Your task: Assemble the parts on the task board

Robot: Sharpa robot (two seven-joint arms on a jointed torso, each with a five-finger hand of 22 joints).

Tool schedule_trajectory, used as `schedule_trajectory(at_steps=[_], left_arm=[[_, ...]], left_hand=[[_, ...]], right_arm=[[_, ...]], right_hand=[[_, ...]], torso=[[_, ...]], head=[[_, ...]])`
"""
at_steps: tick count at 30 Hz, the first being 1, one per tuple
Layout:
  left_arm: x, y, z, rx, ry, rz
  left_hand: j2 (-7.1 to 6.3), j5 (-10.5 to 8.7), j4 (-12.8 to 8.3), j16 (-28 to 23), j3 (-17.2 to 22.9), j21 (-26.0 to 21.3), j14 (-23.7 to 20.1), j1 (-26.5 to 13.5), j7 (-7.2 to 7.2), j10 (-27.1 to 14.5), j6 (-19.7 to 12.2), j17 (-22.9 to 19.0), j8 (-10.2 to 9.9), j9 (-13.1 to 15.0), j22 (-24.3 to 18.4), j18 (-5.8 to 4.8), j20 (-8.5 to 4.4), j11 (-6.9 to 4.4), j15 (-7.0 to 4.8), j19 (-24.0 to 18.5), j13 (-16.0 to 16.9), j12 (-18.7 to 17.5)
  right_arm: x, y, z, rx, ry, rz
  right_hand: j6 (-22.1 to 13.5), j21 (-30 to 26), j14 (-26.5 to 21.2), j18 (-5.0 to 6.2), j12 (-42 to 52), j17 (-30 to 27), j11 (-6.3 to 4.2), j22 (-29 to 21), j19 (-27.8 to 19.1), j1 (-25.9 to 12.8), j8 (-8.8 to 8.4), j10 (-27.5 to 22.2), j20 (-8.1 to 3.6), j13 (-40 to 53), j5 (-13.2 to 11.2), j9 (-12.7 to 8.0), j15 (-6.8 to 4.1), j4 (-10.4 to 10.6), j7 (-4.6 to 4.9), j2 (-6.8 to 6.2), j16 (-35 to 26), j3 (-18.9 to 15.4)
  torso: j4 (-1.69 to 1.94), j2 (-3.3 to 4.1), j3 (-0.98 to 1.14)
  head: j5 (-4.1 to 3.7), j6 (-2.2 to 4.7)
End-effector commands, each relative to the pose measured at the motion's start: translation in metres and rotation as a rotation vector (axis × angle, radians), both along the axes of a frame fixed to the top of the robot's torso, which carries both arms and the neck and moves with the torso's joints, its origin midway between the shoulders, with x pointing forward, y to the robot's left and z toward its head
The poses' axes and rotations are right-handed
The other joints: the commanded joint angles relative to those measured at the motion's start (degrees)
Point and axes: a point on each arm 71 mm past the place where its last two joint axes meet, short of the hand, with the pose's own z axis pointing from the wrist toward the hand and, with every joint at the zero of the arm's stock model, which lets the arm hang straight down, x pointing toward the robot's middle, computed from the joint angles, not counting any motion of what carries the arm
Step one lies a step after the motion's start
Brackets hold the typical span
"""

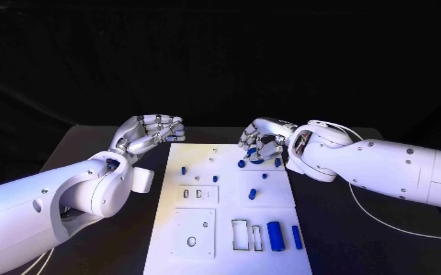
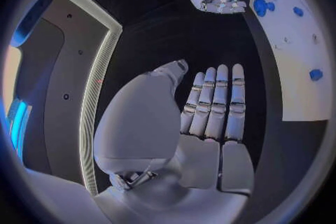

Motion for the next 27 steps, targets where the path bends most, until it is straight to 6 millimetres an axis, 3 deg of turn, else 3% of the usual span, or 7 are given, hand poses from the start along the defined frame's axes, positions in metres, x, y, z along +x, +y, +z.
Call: schedule_trajectory(at_steps=[1,9,13,19,27], left_arm=[[-0.003,-0.004,0.004,0.003,0.004,-0.053],[-0.002,-0.004,0.009,0.000,-0.002,-0.060],[-0.003,-0.004,0.010,-0.001,-0.002,-0.064],[-0.002,-0.004,0.010,0.000,-0.001,-0.064],[-0.002,-0.003,0.010,0.002,0.002,-0.064]], left_hand=[[-0.48,-0.29,0.14,0.07,0.27,-0.05,0.16,0.06,0.06,0.37,0.22,0.07,0.31,0.03,-0.08,0.56,-0.02,0.02,0.04,0.30,0.05,-0.18],[-0.58,-0.30,0.20,0.04,0.28,-0.08,0.15,-0.09,0.09,0.40,0.21,0.11,0.28,0.02,-0.11,0.56,-0.01,0.05,0.06,0.30,0.05,-0.25],[-0.62,-0.30,0.23,0.01,0.30,-0.11,0.14,-0.17,0.10,0.43,0.21,0.13,0.27,0.02,-0.13,0.56,0.00,0.05,0.07,0.30,0.06,-0.29],[-0.64,-0.30,0.28,-0.01,0.31,-0.13,0.14,-0.25,0.11,0.45,0.22,0.14,0.26,0.02,-0.15,0.55,0.01,0.06,0.08,0.30,0.06,-0.33],[-0.67,-0.29,0.35,-0.04,0.34,-0.17,0.12,-0.38,0.12,0.47,0.21,0.17,0.24,0.02,-0.18,0.55,0.02,0.08,0.09,0.30,0.06,-0.41]], right_arm=[[-0.003,0.005,-0.002,-0.234,-0.098,0.012],[-0.008,0.015,-0.001,-0.319,-0.147,0.028],[-0.009,0.018,-0.001,-0.336,-0.160,0.034],[-0.007,0.018,-0.001,-0.356,-0.175,0.027],[-0.005,0.019,-0.004,-0.373,-0.174,0.023]], right_hand=[[0.35,1.44,1.62,0.27,-0.05,2.23,-0.16,0.92,1.27,0.29,-0.32,0.57,-0.51,0.12,0.02,0.08,-0.29,0.69,-0.60,-0.37,2.81,-1.21],[1.49,7.92,2.32,0.15,-0.17,11.54,-0.56,5.99,3.18,1.92,-1.16,1.02,-1.36,0.24,0.39,0.41,-0.64,3.91,-0.88,-0.82,17.26,-2.94],[1.86,11.47,2.70,0.01,-0.21,20.48,-0.44,9.38,3.34,2.81,-1.44,0.36,-1.38,0.22,0.64,0.61,-0.55,5.09,-0.79,-1.03,27.26,-2.94],[2.32,21.02,3.45,-1.39,-0.16,30.38,-0.42,21.20,6.32,3.66,-1.65,-0.18,-1.32,0.26,1.02,0.91,-0.34,6.31,-0.68,-1.20,37.34,-2.39],[2.65,26.81,3.88,-2.22,-0.15,36.92,-0.33,28.56,7.76,4.40,-1.77,-0.17,-1.21,0.30,1.25,1.21,-0.41,7.21,-0.76,-1.31,43.55,-0.93]], torso=[[0.39,1.20,-0.15],[0.95,1.79,-0.37],[1.06,1.93,-0.53],[1.21,2.05,-0.58],[1.44,2.20,-0.55]], head=[[-0.34,0.07],[-0.74,-0.14],[-0.92,-0.29],[-1.04,-0.43],[-1.51,-0.62]])
